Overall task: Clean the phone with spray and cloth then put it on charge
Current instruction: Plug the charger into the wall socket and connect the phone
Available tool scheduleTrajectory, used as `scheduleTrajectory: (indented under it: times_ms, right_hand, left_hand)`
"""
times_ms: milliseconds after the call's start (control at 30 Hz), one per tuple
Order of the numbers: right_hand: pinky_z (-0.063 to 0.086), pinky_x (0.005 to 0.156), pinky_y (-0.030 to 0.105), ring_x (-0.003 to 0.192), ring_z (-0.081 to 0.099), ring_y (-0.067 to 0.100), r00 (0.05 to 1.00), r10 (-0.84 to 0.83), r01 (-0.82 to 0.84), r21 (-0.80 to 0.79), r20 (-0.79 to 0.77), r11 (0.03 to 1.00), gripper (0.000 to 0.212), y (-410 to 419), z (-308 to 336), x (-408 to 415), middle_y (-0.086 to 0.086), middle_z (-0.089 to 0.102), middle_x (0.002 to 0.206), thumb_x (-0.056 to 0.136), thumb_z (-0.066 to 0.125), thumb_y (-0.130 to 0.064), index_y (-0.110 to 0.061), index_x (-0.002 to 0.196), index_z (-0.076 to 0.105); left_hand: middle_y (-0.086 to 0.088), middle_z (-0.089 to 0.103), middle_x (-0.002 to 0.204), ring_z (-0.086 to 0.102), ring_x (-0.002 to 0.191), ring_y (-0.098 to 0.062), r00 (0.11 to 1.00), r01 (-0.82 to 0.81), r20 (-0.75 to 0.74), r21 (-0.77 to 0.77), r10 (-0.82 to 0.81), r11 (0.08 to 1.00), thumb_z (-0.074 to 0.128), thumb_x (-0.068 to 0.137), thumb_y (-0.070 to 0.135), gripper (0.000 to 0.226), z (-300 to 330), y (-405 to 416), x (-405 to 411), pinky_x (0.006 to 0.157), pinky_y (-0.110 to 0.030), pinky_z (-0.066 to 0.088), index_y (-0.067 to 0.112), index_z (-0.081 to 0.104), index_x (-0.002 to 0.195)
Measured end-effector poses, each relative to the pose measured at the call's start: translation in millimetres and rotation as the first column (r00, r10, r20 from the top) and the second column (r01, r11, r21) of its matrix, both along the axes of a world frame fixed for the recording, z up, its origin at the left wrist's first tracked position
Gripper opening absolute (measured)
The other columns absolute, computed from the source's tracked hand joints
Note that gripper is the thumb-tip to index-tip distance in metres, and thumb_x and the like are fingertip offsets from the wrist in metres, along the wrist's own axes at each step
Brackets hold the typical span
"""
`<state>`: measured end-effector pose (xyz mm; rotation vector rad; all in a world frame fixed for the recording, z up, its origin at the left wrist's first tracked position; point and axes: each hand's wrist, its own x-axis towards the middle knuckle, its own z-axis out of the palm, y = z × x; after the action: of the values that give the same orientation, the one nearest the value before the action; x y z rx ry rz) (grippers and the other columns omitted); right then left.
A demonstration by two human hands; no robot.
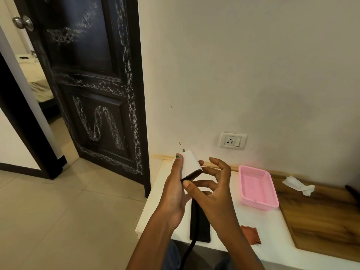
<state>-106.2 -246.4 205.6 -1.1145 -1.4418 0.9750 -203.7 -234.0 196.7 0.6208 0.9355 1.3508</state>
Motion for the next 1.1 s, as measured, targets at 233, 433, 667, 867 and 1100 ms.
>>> scheduleTrajectory:
  times_ms: [233,433,667,867,1100]
  right_hand:
    - [0.056,0.078,0.02,0.101,0.065,0.016,0.992,0.096,-0.104,-0.116,-0.076,0.988,0.07,5.8,-1.2,6.7,-0.008,0.05,0.127,0.078,0.072,-0.013,-0.039,0.131,0.034]
    - [0.052,0.092,0.044,0.109,0.061,0.02,0.986,0.059,-0.084,-0.157,-0.158,0.984,0.067,19.8,-10.2,14.2,-0.001,0.054,0.131,0.077,0.073,-0.01,-0.034,0.13,0.04]
    - [0.052,0.092,0.044,0.11,0.061,0.023,0.975,-0.044,0.002,-0.188,-0.217,0.982,0.063,43.0,-28.6,23.1,0.002,0.058,0.128,0.078,0.072,-0.008,-0.031,0.13,0.044]
    - [0.059,0.071,0.03,0.096,0.068,0.017,0.947,-0.139,0.076,-0.218,-0.29,0.973,0.063,82.0,-44.4,33.1,0.0,0.065,0.117,0.076,0.074,-0.009,-0.036,0.127,0.048]
    - [0.058,0.078,0.037,0.092,0.069,0.024,0.884,-0.255,0.164,-0.252,-0.392,0.954,0.066,165.3,-70.1,52.5,0.012,0.064,0.113,0.071,0.076,0.001,-0.021,0.129,0.051]
  left_hand:
    - [-0.008,0.064,0.102,0.065,0.093,-0.018,0.989,0.004,-0.148,0.025,0.0,1.0,0.048,0.07,0.063,0.055,-2.9,7.0,8.0,0.073,-0.024,0.055,0.026,0.057,0.11]
    - [-0.004,0.06,0.102,0.061,0.093,-0.017,0.966,0.004,-0.26,-0.013,-0.007,1.0,0.033,0.062,0.071,0.069,-6.9,25.8,12.2,0.068,-0.022,0.051,0.03,0.045,0.116]
    - [-0.006,0.06,0.121,0.06,0.108,-0.019,0.95,0.101,-0.291,-0.055,-0.113,0.993,0.03,0.063,0.074,0.084,-23.2,47.9,21.4,0.084,-0.029,0.052,0.03,0.042,0.134]
    - [0.015,0.068,0.099,0.067,0.091,-0.006,0.924,0.242,-0.262,-0.158,-0.277,0.957,0.021,0.072,0.073,0.056,-49.3,64.9,34.3,0.096,-0.041,0.048,0.044,0.054,0.106]
    - [0.002,0.076,0.072,0.07,0.059,-0.014,0.829,0.41,-0.265,-0.31,-0.492,0.858,0.035,0.097,0.046,0.041,-77.3,97.2,40.3,0.066,-0.023,0.056,0.02,0.067,0.097]
